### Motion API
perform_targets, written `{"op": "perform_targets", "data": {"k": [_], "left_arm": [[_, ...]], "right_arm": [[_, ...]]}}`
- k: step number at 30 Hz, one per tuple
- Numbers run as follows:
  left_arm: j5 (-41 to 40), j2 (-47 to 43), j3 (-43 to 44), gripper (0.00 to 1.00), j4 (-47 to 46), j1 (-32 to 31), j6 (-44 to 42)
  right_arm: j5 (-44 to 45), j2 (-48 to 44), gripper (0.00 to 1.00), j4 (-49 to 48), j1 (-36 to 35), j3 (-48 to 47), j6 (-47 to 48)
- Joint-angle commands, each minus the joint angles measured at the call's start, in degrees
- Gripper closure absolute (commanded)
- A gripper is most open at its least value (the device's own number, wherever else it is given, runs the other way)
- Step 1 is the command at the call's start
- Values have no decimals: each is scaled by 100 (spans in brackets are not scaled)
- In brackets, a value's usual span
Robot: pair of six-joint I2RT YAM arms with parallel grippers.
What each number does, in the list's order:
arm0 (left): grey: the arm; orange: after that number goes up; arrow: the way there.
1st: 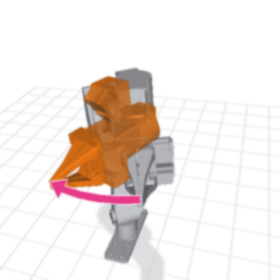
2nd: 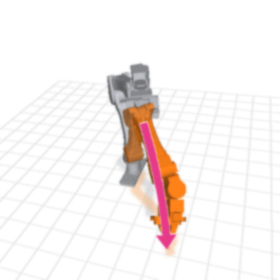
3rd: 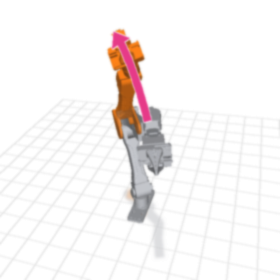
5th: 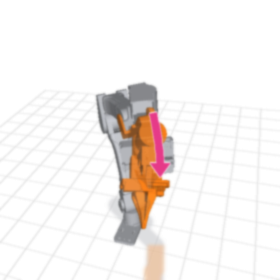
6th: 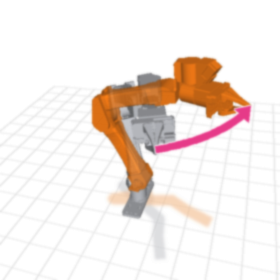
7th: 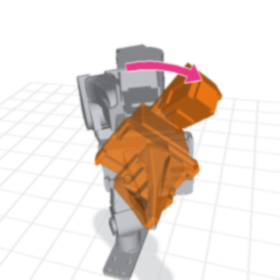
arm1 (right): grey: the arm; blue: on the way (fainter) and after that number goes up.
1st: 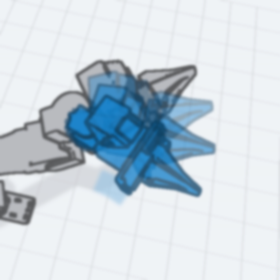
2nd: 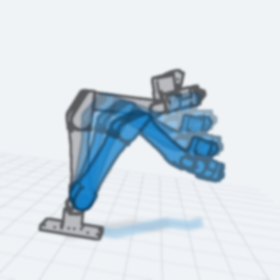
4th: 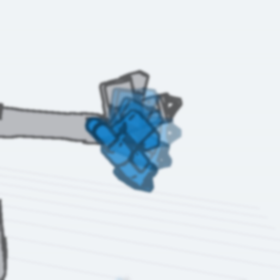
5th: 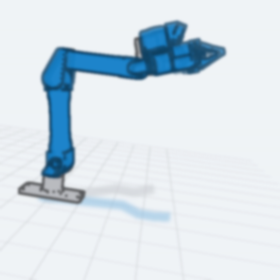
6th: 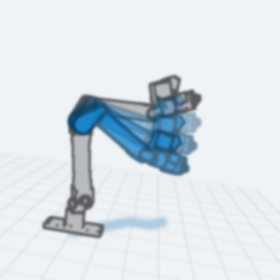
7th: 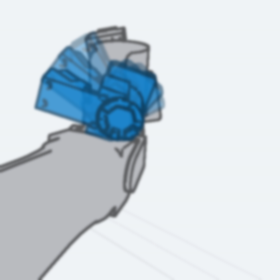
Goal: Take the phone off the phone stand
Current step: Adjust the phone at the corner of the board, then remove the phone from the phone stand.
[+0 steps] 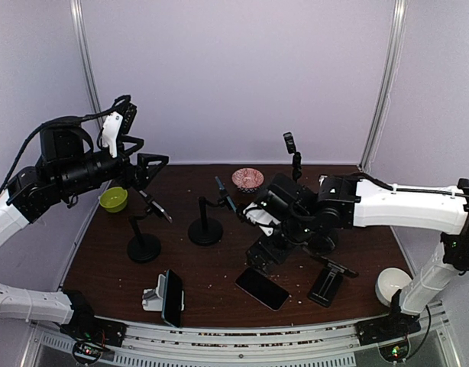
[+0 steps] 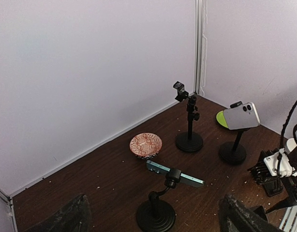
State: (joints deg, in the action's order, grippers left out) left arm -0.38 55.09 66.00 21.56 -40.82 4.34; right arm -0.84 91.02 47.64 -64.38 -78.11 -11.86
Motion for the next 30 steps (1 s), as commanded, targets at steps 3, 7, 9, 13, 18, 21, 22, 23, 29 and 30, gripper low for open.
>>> {"op": "perform_targets", "data": {"k": [3,7,9,13,18,21,22,23,29,30], "left_arm": [[9,-16,89,6,23,44,-65],[36,18,110,6,47,40,-71],[54,43,132,6,73,43,-66],[97,52,150,6,103,39,-66],[165,30,157,6,119,42,-64],[244,44,181,6,149,43,-69],[280,64,197,6,164,40,-73],[323,90,217,6,191,40,-80],[434,178,273,8,283,39,-87],[431,177,267,8,281,34,-89]], "right_arm": [[936,-691,1,-193,-15,351,-234],[1118,-1046,1,42,-14,428,-418],[1132,-1213,0,207,-15,480,-535],[967,-1721,0,216,12,821,-891],[981,-2014,0,709,181,1049,-1421],[1124,-2142,1,1006,206,1141,-1599],[1133,-2202,1,1036,221,1201,-1585],[1126,-2263,1,1071,235,1248,-1542],[1573,-2098,0,1855,258,1113,-993],[1573,-2038,0,1981,255,1068,-870]]}}
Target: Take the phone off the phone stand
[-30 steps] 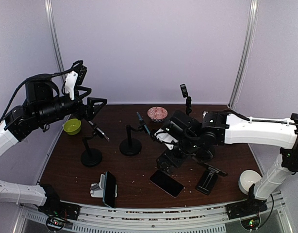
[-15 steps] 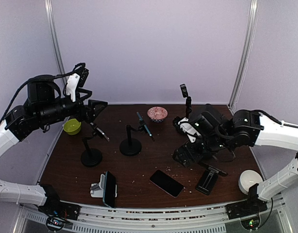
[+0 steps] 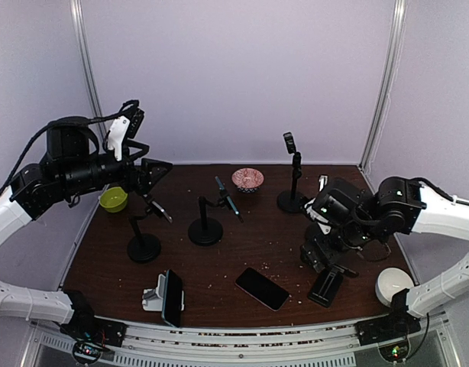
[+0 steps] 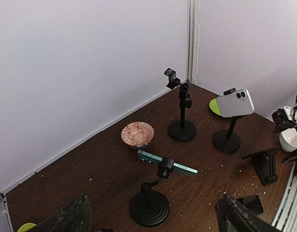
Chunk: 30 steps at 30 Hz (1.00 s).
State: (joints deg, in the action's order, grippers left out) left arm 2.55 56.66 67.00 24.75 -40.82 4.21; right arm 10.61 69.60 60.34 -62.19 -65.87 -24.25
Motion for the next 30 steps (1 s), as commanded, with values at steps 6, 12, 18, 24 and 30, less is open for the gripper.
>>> {"op": "perform_targets", "data": {"k": [6,12,18,24,30], "left_arm": [[107,88,182,9,1,39,-104],[60,134,182,9,12,40,-138],[35,224,197,9,38,37,-181],[0,293,226,9,82,47,-212],[15,297,226,9,82,39,-213]], "right_arm": [[240,589,1,1170,135,-438,954],[-40,1143,3,1369,420,-697,1095],[-31,1510,10,1441,777,-792,1107],[72,1855,15,1415,978,-805,1129],[9,2328,21,1267,977,-846,1340]]}}
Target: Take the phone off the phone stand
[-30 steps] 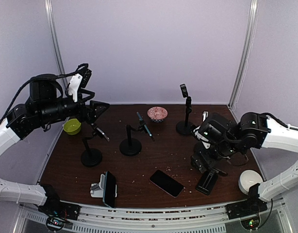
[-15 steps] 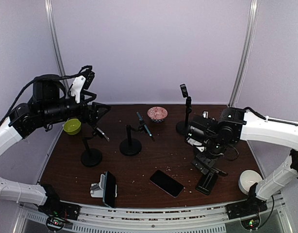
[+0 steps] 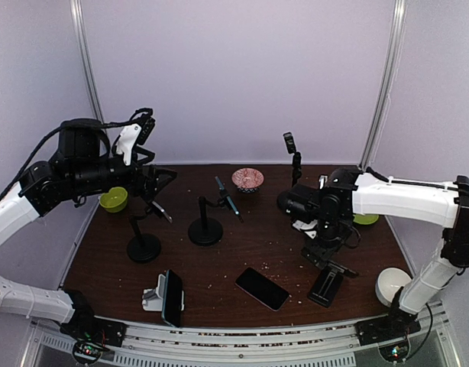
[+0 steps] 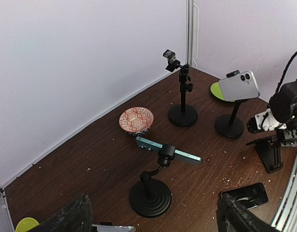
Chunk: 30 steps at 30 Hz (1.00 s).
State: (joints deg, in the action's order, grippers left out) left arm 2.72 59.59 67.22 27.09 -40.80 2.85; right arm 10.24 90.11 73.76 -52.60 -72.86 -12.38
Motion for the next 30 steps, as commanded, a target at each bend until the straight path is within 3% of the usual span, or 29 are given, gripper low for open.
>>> {"op": "perform_targets", "data": {"k": [1,13,30], "left_arm": [[0,6,204,9,-152,36,-82],[-26,50,204,9,-145,37,-98],[44,72,215,9,-141,40,-91]], "right_arm": [[99,393,22,-116,21,-163,163],[197,975,37,-647,14,-107,487],[85,1063,76,-641,17,-206,757]]}}
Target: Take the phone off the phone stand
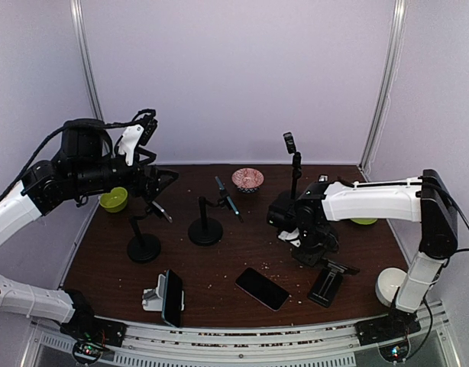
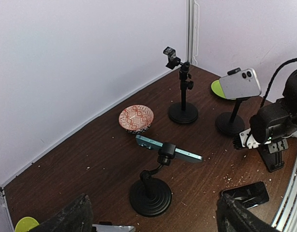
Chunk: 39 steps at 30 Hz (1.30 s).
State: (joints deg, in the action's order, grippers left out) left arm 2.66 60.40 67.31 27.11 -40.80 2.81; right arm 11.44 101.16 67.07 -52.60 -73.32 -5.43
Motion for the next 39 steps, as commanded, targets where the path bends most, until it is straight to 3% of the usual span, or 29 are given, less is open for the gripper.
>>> {"op": "perform_targets", "data": {"k": [1,12,18,21,39], "left_arm": [[46,-16,204,9,-144,39,-81],[34,-24,205,9,-136,43,-83],[40,-11,210,9,-136,39,-78],[44,-3,208,9,-141,39,-72],[78,-36,213,9,-138,42,-63]], "right_arm": [[-59,-36,79,45,13,-171,80],[-107,-52,90,193,-9,-377,130],[1,-98,91,236,-20,-395,100],[100,-130,100,283,-14,-415,74],[994,-415,100,974,-93,-852,-297]]}}
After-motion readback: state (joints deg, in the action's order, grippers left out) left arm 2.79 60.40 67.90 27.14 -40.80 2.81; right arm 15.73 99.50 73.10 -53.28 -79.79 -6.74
